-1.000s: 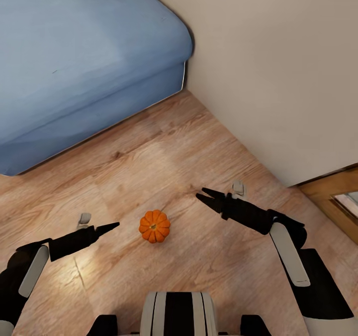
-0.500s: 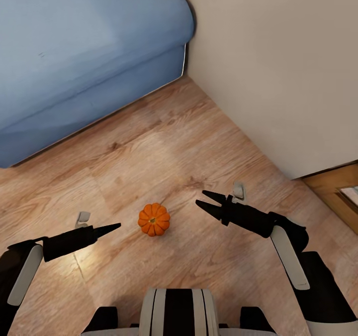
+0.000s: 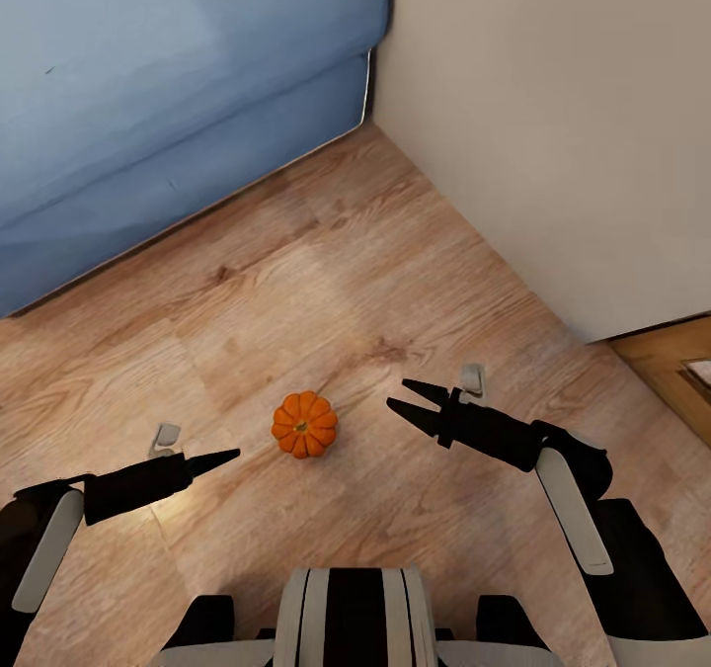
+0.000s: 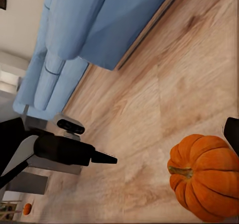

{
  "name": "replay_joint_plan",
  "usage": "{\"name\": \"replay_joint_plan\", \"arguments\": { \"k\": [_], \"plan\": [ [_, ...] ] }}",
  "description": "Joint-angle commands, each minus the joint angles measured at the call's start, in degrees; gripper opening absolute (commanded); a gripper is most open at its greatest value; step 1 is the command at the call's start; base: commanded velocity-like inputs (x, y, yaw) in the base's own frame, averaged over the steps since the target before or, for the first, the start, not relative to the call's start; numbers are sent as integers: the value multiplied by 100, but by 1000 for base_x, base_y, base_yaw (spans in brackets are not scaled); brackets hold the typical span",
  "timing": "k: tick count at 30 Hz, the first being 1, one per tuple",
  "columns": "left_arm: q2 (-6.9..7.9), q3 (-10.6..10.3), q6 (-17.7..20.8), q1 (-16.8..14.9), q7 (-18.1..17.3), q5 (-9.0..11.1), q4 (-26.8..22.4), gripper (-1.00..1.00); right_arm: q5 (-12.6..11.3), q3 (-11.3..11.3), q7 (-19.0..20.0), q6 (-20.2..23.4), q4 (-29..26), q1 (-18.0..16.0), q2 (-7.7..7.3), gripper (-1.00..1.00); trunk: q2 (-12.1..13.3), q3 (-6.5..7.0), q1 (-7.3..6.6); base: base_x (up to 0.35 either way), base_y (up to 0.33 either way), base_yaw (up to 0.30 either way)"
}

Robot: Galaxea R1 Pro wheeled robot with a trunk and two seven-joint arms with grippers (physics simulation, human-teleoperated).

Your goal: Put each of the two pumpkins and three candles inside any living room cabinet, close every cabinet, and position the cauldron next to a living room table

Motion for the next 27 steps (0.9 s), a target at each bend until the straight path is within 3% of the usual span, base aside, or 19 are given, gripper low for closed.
{"name": "replay_joint_plan", "arguments": {
  "k": [1, 7, 11, 16, 27],
  "plan": [
    [0, 0, -3, 0, 1, 3, 54, 100, -1, -1, 0, 3, 0, 0, -1, 100, -2, -23, 2, 0, 0, 0],
    [-3, -14, -61, 1, 7, -9, 225, 100, 1, 0, -1, 17, 0, 0, -4, 100, -10, -156, 18, 0, 0, 0],
    [-3, -41, -116, 1, 0, -23, 233, 100, 2, 0, -1, 18, 0, 0, -5, 100, -10, -156, 18, 0, 0, 0],
    [-6, -76, -568, 1, -24, -14, 252, 100, 2, 1, -1, 19, 0, 0, -3, 100, -10, -156, 18, 18, 0, 0],
    [-21, -91, -847, 8, -20, -13, 284, 100, 1, 2, -1, 19, 0, 0, 3, 100, -10, -156, 18, 268, 61, 0]
  ]
}}
